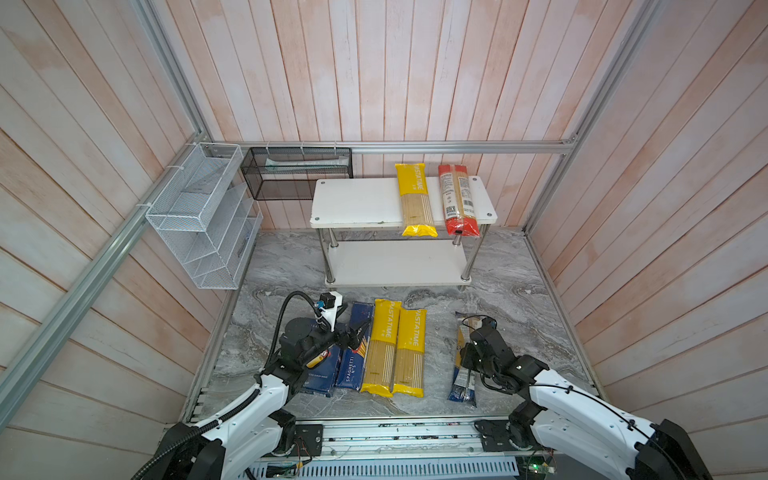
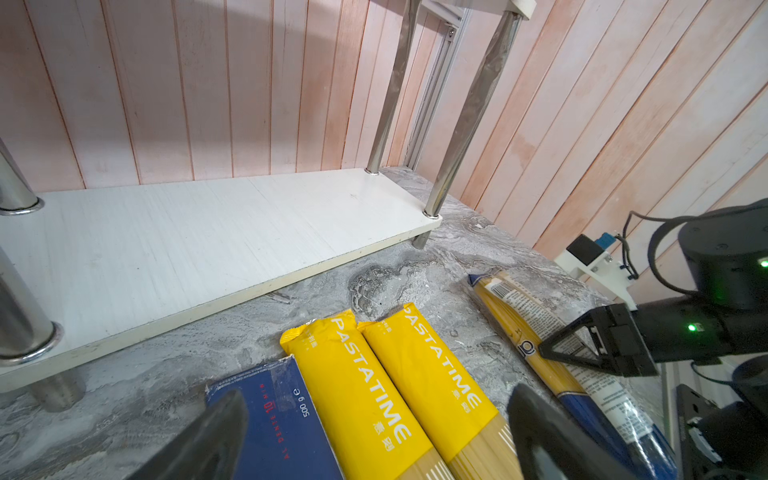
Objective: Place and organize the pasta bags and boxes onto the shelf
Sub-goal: 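Close the right gripper on the clear spaghetti bag's end, then lift the clear spaghetti bag off the table with the right gripper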
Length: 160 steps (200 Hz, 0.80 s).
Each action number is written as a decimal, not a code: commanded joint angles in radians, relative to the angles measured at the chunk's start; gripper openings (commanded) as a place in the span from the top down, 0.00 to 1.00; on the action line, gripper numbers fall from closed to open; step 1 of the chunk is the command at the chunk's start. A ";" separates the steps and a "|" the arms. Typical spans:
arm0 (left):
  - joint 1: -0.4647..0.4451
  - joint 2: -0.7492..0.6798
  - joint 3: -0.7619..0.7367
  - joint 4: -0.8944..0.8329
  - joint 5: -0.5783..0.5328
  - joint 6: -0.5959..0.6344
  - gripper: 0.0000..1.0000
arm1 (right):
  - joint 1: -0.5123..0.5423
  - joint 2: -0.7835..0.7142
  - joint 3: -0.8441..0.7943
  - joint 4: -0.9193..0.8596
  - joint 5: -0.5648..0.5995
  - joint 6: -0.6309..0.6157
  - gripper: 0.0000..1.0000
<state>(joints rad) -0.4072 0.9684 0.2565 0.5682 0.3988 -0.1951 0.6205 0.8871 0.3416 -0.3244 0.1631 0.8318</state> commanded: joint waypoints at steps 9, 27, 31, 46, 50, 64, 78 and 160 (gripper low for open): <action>-0.004 -0.016 0.009 0.001 -0.010 0.005 0.00 | 0.005 -0.028 0.089 0.060 -0.002 -0.043 0.84; -0.004 -0.017 0.009 0.000 -0.015 0.004 0.00 | 0.005 -0.024 0.126 0.063 -0.022 -0.069 0.84; -0.003 -0.016 0.009 -0.001 -0.017 0.005 0.00 | 0.005 -0.023 0.134 0.064 -0.028 -0.075 0.84; -0.004 -0.016 0.010 -0.003 -0.021 0.004 0.00 | 0.004 -0.018 0.162 0.067 -0.059 -0.095 0.85; -0.004 -0.016 0.011 -0.005 -0.023 0.005 0.00 | 0.005 -0.016 0.174 0.064 -0.066 -0.101 0.85; -0.004 -0.018 0.010 -0.007 -0.023 0.004 0.00 | 0.007 -0.009 0.206 0.064 -0.093 -0.117 0.85; -0.004 -0.015 0.010 -0.005 -0.025 0.005 0.00 | 0.008 -0.002 0.242 0.062 -0.122 -0.129 0.86; -0.004 -0.014 0.018 -0.018 -0.046 0.003 0.00 | 0.150 0.078 0.456 0.045 -0.127 -0.164 0.86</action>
<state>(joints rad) -0.4072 0.9630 0.2565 0.5591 0.3679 -0.1951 0.7185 0.9524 0.7013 -0.3454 0.0246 0.6933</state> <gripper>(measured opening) 0.998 0.245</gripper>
